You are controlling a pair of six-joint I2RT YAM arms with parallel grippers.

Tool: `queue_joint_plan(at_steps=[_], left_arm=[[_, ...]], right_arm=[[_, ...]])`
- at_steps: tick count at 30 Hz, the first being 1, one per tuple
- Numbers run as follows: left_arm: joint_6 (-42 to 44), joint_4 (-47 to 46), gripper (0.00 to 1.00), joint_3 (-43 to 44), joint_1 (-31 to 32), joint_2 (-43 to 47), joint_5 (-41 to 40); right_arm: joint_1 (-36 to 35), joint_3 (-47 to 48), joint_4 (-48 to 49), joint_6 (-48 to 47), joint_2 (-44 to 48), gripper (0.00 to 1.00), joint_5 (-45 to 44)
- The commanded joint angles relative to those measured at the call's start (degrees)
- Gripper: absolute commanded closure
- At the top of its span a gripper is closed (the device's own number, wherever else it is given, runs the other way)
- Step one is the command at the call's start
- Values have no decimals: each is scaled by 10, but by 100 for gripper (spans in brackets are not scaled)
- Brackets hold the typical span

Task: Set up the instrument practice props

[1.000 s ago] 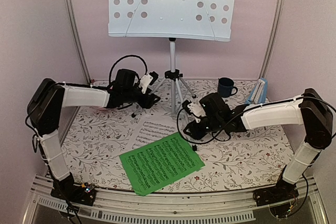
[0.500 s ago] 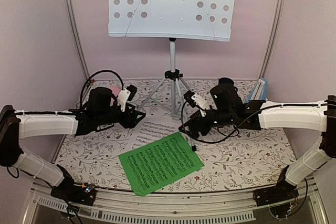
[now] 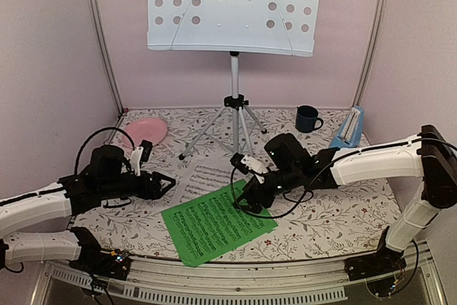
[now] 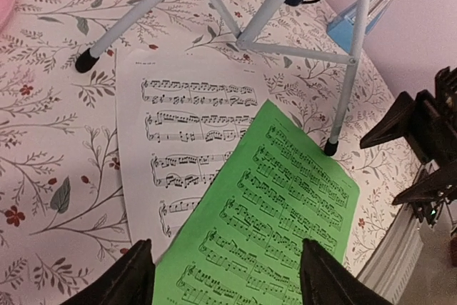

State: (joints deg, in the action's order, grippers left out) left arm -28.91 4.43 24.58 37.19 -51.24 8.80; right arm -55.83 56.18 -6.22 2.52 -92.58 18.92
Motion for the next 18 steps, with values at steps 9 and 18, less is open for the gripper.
queue_joint_plan(at_steps=[9,18], left_arm=[[-194,153,29,-71,-20,104,44],[-277,88,33,-156,-21,159,91]], right_arm=[[-24,25,12,15,-87,28,8],[-29,26,18,15,-130,31,11]])
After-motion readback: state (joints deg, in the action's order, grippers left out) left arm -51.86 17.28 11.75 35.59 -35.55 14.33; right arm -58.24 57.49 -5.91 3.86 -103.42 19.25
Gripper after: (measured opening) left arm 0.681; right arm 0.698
